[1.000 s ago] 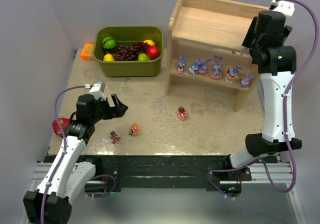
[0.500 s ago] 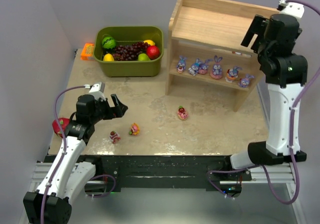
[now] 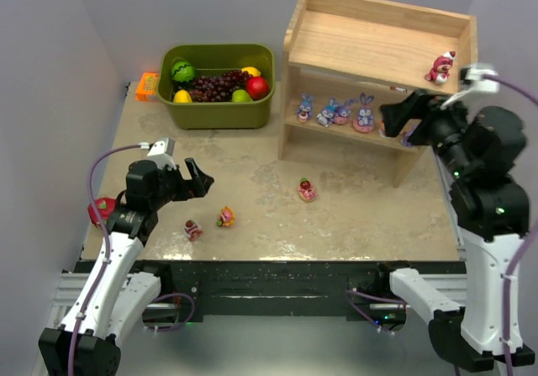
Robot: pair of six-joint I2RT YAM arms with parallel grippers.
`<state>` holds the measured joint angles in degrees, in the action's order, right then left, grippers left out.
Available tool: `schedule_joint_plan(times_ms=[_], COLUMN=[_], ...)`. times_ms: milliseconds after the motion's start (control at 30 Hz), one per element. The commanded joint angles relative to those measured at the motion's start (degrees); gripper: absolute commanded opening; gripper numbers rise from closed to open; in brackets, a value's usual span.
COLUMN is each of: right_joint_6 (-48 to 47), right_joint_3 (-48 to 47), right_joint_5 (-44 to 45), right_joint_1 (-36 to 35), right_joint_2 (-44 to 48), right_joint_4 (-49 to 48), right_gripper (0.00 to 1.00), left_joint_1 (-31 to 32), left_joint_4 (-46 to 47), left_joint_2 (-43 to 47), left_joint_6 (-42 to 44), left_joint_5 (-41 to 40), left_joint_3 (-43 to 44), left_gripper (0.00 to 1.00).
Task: Place and organize the plastic toys onto the shelf
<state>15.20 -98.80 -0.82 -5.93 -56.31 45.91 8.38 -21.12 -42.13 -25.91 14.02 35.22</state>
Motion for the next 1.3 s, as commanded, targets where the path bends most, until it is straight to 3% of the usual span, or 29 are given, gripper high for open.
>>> schedule_joint_plan(times_ms=[0,133,333,533,667,833,1033,1267], right_joint_6=[4.6,7.6,9.2,8.0,6.6,5.2,1.6,1.3], right_joint_3=[15.3,22.1,31.7,43.3,49.0,53.2,54.9,53.7], right_joint_5=[-21.2,-22.4,-15.9,-3.5,2.1,7.4,10.7,10.9], right_joint_1=[-0.8,-5.6,-13.9,-23.9,-28.8,-30.5,-30.5,-30.5], right_joint_2=[1.9,7.3,8.0,2.8,-5.8,-14.2,-20.3,-28.7], right_joint_4=[-8.2,-12.5,-14.9,-20.0,-26.1,-37.6,-44.4,-45.1], right_gripper=[0.89,0.89,0.89,0.88,0.87,0.87,0.87,0.85], left_joint_1=[0.1,0.1,0.1,0.1,0.1,0.1,0.1,0.1], left_joint_4=[0.2,0.6,1.2,1.3,1.2,1.1,0.9,0.8], left_joint_2=[0.9,0.9,-1.1,-1.7,-2.2,-2.2,-2.7,-2.5], left_joint_6=[0.5,0.1,-0.3,-0.1,0.1,0.4,0.9,1.1], left_joint_5=[-0.3,-0.2,0.0,-0.1,-0.2,0.0,0.0,-0.1], left_joint_3=[0.5,0.2,0.3,0.2,0.2,0.3,0.5,0.6], left_gripper=[1.00,0.99,1.00,0.99,0.99,1.00,1.00,1.00])
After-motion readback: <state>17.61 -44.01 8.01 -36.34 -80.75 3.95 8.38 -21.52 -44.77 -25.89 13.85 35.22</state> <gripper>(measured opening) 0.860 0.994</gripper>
